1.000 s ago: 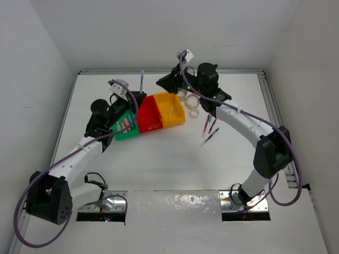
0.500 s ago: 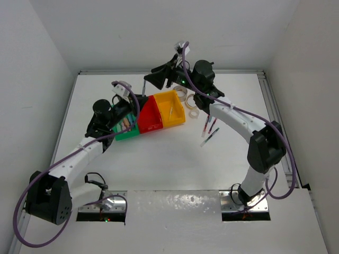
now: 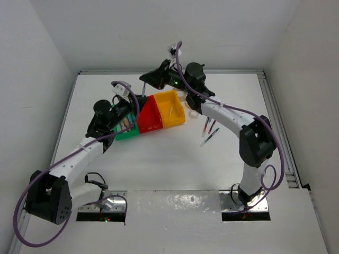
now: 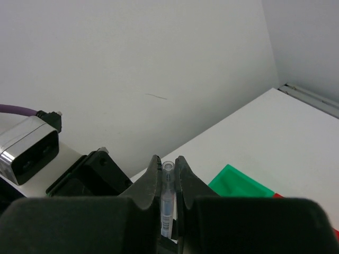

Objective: Sort the stationery into containers
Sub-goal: Close the pen cap on the pen.

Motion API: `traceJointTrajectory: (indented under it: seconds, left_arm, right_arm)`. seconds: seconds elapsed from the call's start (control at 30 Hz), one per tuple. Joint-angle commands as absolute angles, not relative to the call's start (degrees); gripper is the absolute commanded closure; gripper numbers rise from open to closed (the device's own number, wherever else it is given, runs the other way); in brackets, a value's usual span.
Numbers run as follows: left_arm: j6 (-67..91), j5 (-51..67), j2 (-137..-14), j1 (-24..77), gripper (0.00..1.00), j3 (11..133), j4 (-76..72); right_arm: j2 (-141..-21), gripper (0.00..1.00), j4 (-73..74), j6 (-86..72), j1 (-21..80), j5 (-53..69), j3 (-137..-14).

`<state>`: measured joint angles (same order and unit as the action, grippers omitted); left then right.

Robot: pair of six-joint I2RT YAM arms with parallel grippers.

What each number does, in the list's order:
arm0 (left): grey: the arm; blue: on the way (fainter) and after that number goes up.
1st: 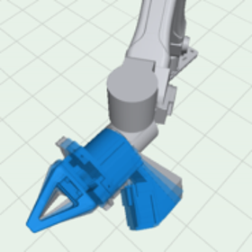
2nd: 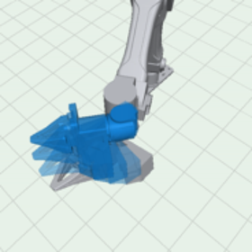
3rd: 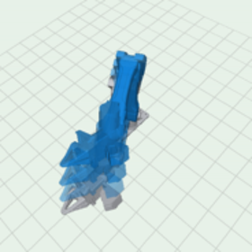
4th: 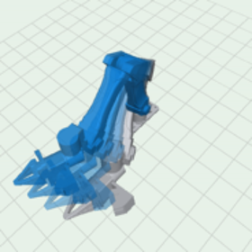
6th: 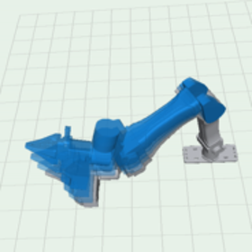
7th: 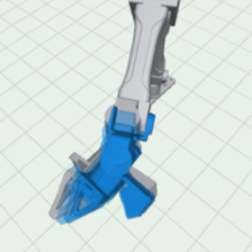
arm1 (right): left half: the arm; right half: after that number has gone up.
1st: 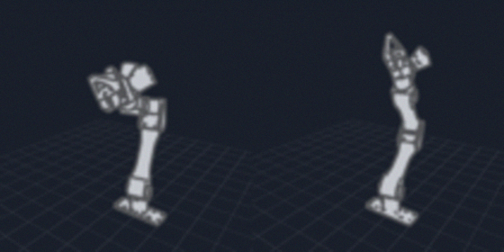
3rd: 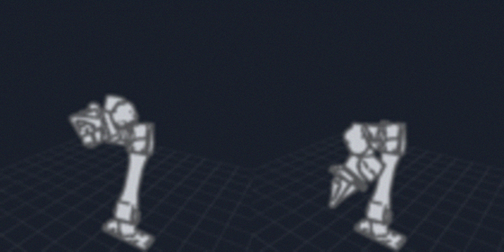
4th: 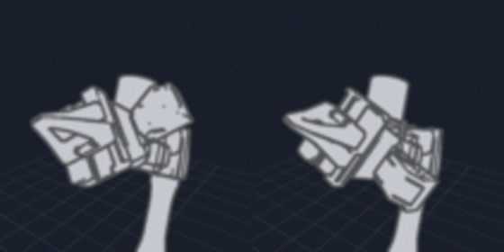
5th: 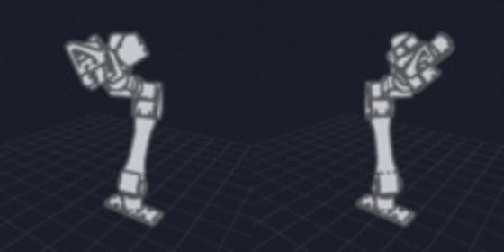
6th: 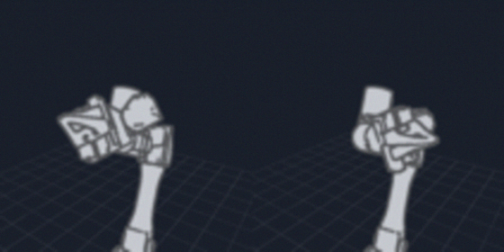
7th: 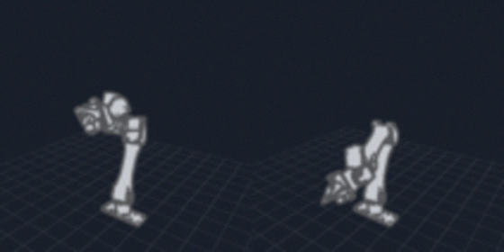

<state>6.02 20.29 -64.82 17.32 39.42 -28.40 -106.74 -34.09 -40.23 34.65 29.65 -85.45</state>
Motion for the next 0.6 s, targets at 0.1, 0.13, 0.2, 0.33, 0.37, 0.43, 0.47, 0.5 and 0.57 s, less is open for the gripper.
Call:
traceJointTrajectory:
  seconds: [0.1,0.13,0.2,0.33,0.37,0.43,0.47,0.5,0.57]
  left_arm:
    - [8.6,14.4,-64.6,17.7,1.0,42.3,-41.6]
    - [8.5,13.6,-64.8,17.3,1.0,42.6,-42.5]
    - [8.0,13.1,-65.3,17.0,1.0,43.7,-44.3]
    - [6.6,13.3,-66.2,16.3,1.0,45.2,-46.7]
    - [6.5,12.8,-66.4,16.2,1.0,45.6,-47.0]
    - [6.1,12.0,-66.7,16.1,1.0,46.0,-48.5]
    - [5.9,12.0,-66.8,16.1,1.0,46.4,-48.9]
    - [5.8,12.0,-67.1,16.1,1.0,46.7,-49.2]
    - [6.0,12.3,-67.1,16.1,1.0,47.5,-49.3]
  right_arm:
    - [-106.0,1.0,-30.2,-32.9,37.5,27.6,-79.5]
    - [-105.9,1.0,-29.3,-29.7,38.1,26.7,-78.3]
    - [-106.1,1.0,-28.3,-28.3,39.4,25.8,-74.5]
    - [-106.4,1.0,-29.2,-26.6,40.8,26.3,-69.4]
    - [-106.6,1.0,-28.5,-25.8,41.7,26.2,-68.4]
    - [-107.5,1.0,-27.2,-23.7,42.4,26.2,-68.0]
    - [-107.8,1.0,-26.1,-22.9,43.0,26.4,-67.8]
    - [-108.6,1.0,-25.8,-22.4,43.1,26.6,-67.7]
    - [-109.4,1.0,-25.1,-22.1,43.2,27.0,-67.2]
